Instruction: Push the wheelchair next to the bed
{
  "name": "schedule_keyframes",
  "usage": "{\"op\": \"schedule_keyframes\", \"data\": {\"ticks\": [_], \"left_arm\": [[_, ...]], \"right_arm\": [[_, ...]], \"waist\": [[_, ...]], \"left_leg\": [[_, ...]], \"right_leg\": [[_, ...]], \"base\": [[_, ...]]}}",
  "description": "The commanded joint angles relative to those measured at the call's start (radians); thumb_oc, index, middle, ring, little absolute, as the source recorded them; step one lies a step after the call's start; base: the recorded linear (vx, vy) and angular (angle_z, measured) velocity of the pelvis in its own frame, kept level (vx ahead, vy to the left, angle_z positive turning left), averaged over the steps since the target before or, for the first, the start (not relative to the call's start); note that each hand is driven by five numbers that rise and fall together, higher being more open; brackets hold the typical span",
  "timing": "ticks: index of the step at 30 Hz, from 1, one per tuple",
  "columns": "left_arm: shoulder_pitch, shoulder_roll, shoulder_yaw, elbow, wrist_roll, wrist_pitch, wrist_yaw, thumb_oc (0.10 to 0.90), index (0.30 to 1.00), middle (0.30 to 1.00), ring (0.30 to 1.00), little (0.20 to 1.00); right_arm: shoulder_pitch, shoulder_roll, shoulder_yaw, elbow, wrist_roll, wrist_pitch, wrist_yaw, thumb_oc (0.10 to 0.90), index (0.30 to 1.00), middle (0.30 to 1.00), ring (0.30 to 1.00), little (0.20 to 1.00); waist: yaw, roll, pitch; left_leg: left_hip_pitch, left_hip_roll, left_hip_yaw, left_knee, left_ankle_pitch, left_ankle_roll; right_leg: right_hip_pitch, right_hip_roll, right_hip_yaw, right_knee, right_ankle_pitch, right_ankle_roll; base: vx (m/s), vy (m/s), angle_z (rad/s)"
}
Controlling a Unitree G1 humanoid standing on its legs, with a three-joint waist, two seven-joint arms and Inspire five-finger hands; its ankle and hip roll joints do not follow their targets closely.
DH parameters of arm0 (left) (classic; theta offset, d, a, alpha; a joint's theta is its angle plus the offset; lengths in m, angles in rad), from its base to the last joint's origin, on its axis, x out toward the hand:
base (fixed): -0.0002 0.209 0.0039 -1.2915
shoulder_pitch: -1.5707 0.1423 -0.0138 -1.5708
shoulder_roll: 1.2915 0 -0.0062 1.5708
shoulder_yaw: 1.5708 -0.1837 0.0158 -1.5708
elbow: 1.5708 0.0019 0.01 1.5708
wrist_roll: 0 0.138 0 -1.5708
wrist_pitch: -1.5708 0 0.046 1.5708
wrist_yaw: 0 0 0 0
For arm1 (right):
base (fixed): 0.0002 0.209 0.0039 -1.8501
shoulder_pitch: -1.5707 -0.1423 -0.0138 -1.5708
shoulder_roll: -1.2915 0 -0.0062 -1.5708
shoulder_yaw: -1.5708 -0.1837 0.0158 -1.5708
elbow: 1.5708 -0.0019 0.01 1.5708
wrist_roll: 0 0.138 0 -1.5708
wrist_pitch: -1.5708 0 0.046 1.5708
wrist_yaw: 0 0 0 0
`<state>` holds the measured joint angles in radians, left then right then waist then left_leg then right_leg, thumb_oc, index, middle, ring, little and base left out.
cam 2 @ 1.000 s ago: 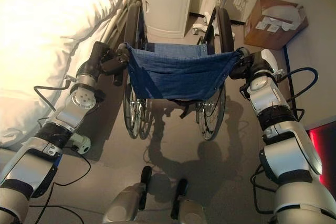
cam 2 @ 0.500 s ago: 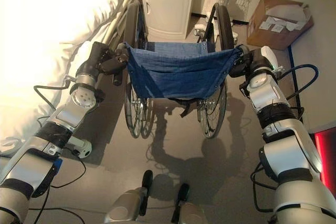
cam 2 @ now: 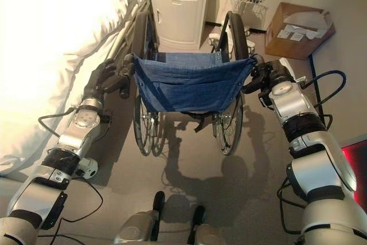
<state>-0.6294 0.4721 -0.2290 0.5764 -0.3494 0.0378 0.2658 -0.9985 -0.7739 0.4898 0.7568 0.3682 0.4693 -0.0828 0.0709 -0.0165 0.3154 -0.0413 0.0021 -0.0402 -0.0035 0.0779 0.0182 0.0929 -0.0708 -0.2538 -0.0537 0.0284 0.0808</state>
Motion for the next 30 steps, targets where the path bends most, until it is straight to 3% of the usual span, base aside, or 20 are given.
{"op": "schedule_keyframes", "data": {"ticks": [1, 2, 6, 7, 17, 23, 30], "left_arm": [[0.153, -0.014, -0.089, 0.052, -0.055, -0.043, -0.055, 0.800, 0.900, 0.900, 0.900, 0.900], [0.195, -0.038, -0.066, 0.057, -0.109, -0.089, -0.084, 0.800, 0.900, 0.900, 0.900, 0.900], [0.262, -0.071, -0.031, 0.064, -0.215, -0.143, -0.159, 0.800, 0.900, 0.900, 0.900, 0.900], [0.313, -0.092, -0.005, 0.074, -0.305, -0.177, -0.223, 0.800, 0.900, 0.900, 0.900, 0.900], [0.398, -0.121, 0.078, 0.145, -0.603, -0.255, -0.416, 0.800, 0.900, 0.900, 0.900, 0.900], [0.426, -0.134, 0.132, 0.171, -0.802, -0.253, -0.513, 0.800, 0.900, 0.900, 0.900, 0.900], [0.463, -0.146, 0.188, 0.205, -0.909, -0.198, -0.573, 0.800, 0.900, 0.900, 0.900, 0.900]], "right_arm": [[-0.051, 0.057, -0.010, -0.187, 0.111, -0.129, 0.056, 0.800, 0.900, 0.900, 0.900, 0.900], [-0.023, 0.038, -0.030, -0.204, 0.133, -0.133, 0.066, 0.800, 0.900, 0.900, 0.900, 0.900], [0.030, 0.012, -0.073, -0.239, 0.172, -0.135, 0.075, 0.800, 0.900, 0.900, 0.900, 0.900], [0.079, -0.016, -0.116, -0.267, 0.210, -0.146, 0.088, 0.800, 0.900, 0.900, 0.900, 0.900], [0.182, -0.112, -0.266, -0.303, 0.357, -0.234, 0.060, 0.800, 0.900, 0.900, 0.900, 0.900], [0.247, -0.157, -0.343, -0.292, 0.412, -0.258, 0.065, 0.800, 0.900, 0.900, 0.900, 0.900], [0.385, -0.154, -0.499, -0.287, 0.640, -0.293, 0.078, 0.800, 0.900, 0.900, 0.900, 0.900]], "waist": [[0.053, -0.062, -0.053], [0.048, -0.064, -0.069], [0.039, -0.070, -0.097], [0.029, -0.076, -0.118], [-0.002, -0.108, -0.151], [-0.019, -0.125, -0.162], [-0.040, -0.146, -0.169]], "left_leg": [[0.029, 0.010, 0.063, 0.026, -0.083, -0.011], [0.045, 0.013, 0.067, 0.021, -0.085, -0.013], [0.068, 0.020, 0.077, 0.012, -0.089, -0.017], [0.086, 0.021, 0.087, 0.006, -0.096, -0.014], [0.126, 0.023, 0.118, -0.001, -0.130, -0.006], [0.131, 0.023, 0.128, 0.007, -0.146, -0.001], [0.137, 0.029, 0.142, 0.015, -0.167, 0.005]], "right_leg": [[-0.059, -0.083, 0.065, 0.139, -0.007, 0.083], [-0.052, -0.078, 0.067, 0.135, -0.007, 0.080], [-0.045, -0.069, 0.072, 0.130, -0.006, 0.074], [-0.039, -0.061, 0.075, 0.126, -0.008, 0.069], [-0.023, -0.039, 0.091, 0.115, -0.019, 0.062], [-0.023, -0.031, 0.108, 0.111, -0.020, 0.060], [-0.028, -0.019, 0.121, 0.107, -0.019, 0.062]], "base": [[0.11, -0.022, -0.06], [0.11, -0.015, -0.09], [0.11, -0.009, -0.05], [0.10, -0.011, -0.02], [0.04, -0.033, -0.06], [0.01, -0.039, -0.05], [0.01, -0.048, -0.02]]}}
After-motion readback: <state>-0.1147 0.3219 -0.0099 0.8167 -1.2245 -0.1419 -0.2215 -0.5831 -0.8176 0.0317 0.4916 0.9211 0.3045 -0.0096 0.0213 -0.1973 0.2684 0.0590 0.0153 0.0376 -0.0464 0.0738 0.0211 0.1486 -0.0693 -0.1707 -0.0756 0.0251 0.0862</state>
